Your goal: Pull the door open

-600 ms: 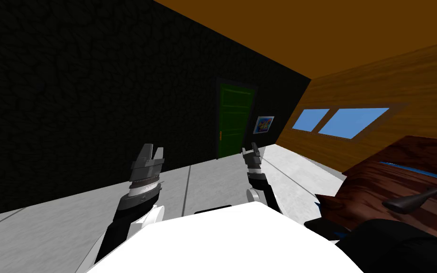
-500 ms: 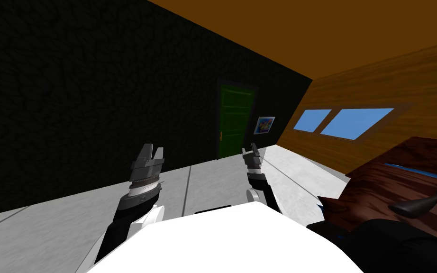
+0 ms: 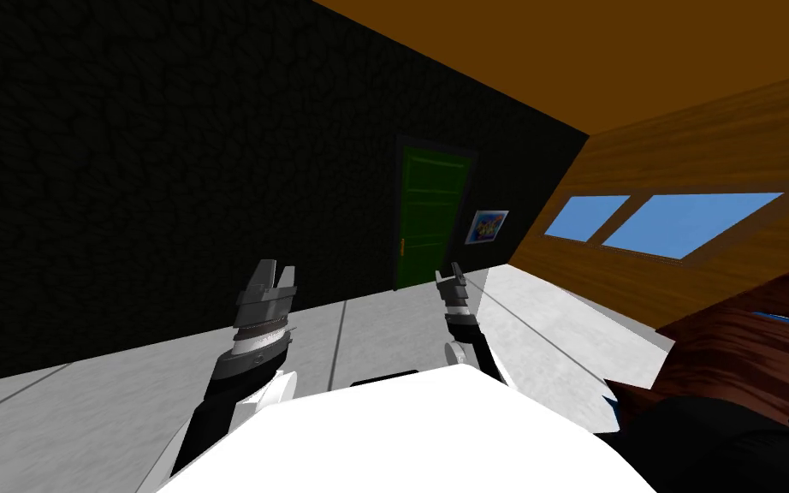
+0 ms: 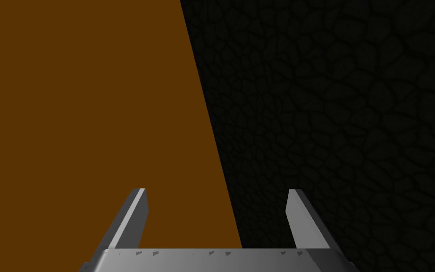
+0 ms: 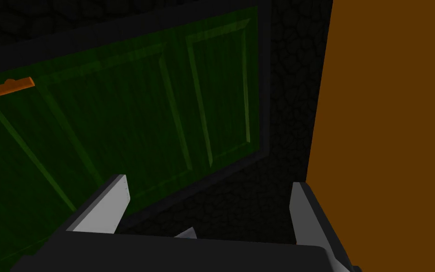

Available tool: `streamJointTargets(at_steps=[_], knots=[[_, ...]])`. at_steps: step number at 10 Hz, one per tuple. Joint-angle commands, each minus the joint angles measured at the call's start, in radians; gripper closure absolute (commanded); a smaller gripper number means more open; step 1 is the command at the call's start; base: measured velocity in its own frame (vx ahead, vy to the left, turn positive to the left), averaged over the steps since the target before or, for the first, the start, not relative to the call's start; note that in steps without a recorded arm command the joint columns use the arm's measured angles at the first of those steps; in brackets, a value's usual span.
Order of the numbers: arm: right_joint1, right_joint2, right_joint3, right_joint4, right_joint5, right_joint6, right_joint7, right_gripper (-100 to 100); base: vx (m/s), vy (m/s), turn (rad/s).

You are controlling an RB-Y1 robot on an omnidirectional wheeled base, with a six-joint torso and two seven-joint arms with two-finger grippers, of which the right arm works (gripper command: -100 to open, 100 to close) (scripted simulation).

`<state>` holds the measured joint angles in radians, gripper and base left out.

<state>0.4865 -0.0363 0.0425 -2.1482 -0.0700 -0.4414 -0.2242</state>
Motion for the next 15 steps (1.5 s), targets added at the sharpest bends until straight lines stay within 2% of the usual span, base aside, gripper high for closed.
streamJointTargets(at_steps=[1,5,15], knots=[[-0.004,-0.006,-0.003,0.023,-0.002,-0.007,-0.03,-100,0.12,-0.031,0.065],[-0.022,-0.023,-0.016,0.104,-0.012,-0.03,-0.126,-100,0.119,-0.037,0.08],[-0.058,-0.046,-0.042,0.273,-0.031,-0.077,-0.324,-100,0.102,-0.031,0.075]])
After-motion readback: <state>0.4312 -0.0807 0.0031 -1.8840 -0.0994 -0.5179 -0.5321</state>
